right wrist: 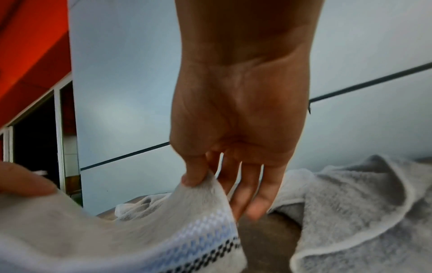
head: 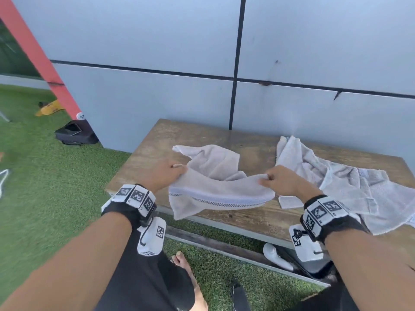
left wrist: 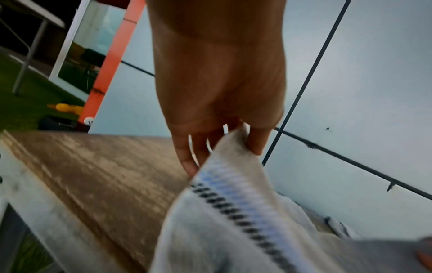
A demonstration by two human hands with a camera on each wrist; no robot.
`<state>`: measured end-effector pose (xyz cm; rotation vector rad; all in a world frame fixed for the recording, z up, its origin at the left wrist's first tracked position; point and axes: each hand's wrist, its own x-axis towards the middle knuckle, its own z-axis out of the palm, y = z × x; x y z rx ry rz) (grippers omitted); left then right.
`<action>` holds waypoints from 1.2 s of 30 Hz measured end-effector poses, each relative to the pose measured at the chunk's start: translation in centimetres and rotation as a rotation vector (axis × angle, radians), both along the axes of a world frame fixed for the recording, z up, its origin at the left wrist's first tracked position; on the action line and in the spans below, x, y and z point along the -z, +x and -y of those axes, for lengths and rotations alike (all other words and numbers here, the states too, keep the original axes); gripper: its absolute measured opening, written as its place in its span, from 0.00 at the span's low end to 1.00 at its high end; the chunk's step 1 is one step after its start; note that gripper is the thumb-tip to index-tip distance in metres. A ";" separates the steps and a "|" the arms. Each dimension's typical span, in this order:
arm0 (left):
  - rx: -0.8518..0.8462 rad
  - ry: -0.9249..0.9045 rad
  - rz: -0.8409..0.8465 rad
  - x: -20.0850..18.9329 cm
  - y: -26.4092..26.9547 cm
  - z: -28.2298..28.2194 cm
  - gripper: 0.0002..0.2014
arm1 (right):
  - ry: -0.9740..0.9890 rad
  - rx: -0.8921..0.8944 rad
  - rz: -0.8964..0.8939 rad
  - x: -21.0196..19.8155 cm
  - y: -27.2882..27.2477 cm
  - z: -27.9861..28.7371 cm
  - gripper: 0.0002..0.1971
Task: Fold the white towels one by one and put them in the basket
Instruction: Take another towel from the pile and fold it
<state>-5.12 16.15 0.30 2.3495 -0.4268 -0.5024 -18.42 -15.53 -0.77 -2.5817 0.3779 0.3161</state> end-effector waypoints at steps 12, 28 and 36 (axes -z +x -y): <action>0.227 0.302 0.119 6.0 2.0 3.8 0.16 | 0.161 0.019 0.073 3.5 5.4 -5.1 0.21; 0.160 -0.138 0.424 -7.9 18.2 18.2 0.19 | 0.273 0.488 0.620 -5.2 17.0 7.1 0.14; -0.096 -0.065 0.477 -6.5 23.3 18.6 0.16 | 0.080 0.570 0.639 -5.3 19.1 12.6 0.16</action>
